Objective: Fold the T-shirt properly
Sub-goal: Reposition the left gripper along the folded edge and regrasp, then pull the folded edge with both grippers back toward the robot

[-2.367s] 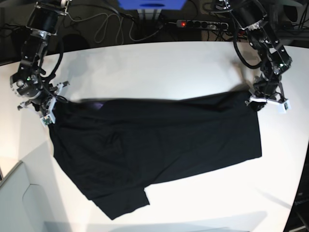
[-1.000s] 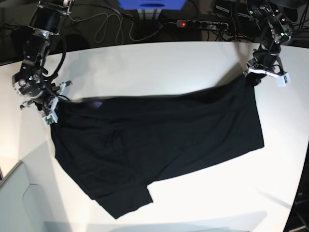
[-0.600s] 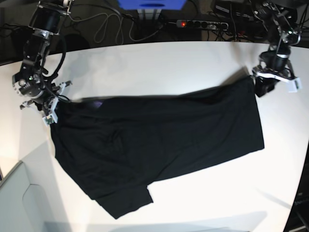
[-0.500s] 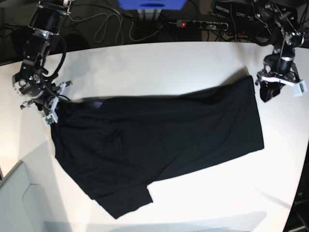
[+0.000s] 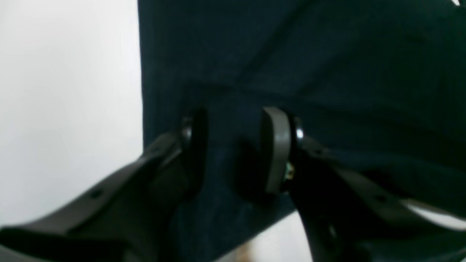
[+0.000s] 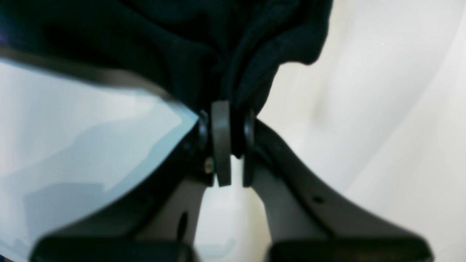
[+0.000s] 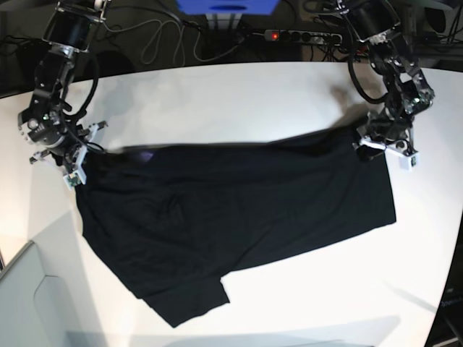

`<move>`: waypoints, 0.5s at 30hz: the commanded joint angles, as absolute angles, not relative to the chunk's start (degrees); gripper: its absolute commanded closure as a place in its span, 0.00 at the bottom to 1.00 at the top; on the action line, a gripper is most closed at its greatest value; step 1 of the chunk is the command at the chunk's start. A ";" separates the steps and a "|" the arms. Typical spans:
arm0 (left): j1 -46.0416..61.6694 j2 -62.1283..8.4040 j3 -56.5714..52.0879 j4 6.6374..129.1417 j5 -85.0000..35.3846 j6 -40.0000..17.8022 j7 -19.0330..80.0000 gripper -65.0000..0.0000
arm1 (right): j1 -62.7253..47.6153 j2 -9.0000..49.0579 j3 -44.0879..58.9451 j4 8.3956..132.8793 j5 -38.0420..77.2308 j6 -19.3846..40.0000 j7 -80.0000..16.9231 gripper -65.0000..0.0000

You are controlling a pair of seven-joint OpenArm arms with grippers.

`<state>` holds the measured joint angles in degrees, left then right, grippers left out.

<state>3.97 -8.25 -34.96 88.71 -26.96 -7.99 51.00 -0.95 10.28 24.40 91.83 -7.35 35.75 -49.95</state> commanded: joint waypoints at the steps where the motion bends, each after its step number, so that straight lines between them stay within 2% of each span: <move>1: 4.62 -8.57 -35.30 89.01 -27.47 -8.04 50.95 0.65 | -0.04 11.03 24.57 92.88 -6.99 36.35 -49.10 1.00; 8: 10.77 -8.48 -34.95 89.45 -28.44 -8.48 52.09 0.65 | 0.04 10.95 24.57 92.88 -6.99 36.35 -49.10 1.00; 15: 17.63 -8.57 -35.30 99.12 -39.25 -8.04 54.64 0.65 | 0.04 10.86 24.57 92.88 -6.99 36.35 -49.10 1.00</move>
<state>18.11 -7.88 -35.11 98.00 -38.44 -7.73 55.57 -0.82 10.24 24.40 91.83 -7.44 35.75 -49.95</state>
